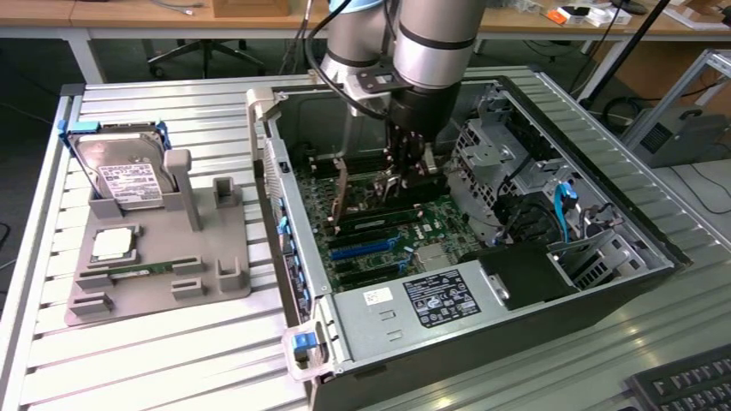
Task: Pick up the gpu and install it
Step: 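Insert the gpu into the slot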
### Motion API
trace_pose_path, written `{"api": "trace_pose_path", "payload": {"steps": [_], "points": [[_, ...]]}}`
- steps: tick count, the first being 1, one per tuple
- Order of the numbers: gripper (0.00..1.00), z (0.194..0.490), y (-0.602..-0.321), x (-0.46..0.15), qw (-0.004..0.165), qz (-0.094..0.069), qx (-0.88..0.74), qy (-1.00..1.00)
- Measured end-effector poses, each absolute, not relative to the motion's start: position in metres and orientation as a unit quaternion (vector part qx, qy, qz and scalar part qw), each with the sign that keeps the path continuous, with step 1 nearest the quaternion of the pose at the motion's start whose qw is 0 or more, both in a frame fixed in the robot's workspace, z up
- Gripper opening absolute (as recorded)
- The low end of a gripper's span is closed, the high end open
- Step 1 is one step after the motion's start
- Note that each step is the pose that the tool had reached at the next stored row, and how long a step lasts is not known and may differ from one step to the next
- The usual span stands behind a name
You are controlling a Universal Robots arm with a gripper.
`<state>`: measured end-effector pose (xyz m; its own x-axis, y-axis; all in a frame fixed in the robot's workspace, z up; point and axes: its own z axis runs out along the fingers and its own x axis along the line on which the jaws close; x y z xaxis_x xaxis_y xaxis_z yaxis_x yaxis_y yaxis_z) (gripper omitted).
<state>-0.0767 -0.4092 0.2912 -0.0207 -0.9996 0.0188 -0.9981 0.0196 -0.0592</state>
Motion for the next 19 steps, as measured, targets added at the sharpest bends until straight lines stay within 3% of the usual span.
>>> {"api": "trace_pose_path", "payload": {"steps": [19], "points": [[0.27, 0.2875, -0.4107, -0.0806, 0.014, -0.028, -0.7, 0.714]]}}
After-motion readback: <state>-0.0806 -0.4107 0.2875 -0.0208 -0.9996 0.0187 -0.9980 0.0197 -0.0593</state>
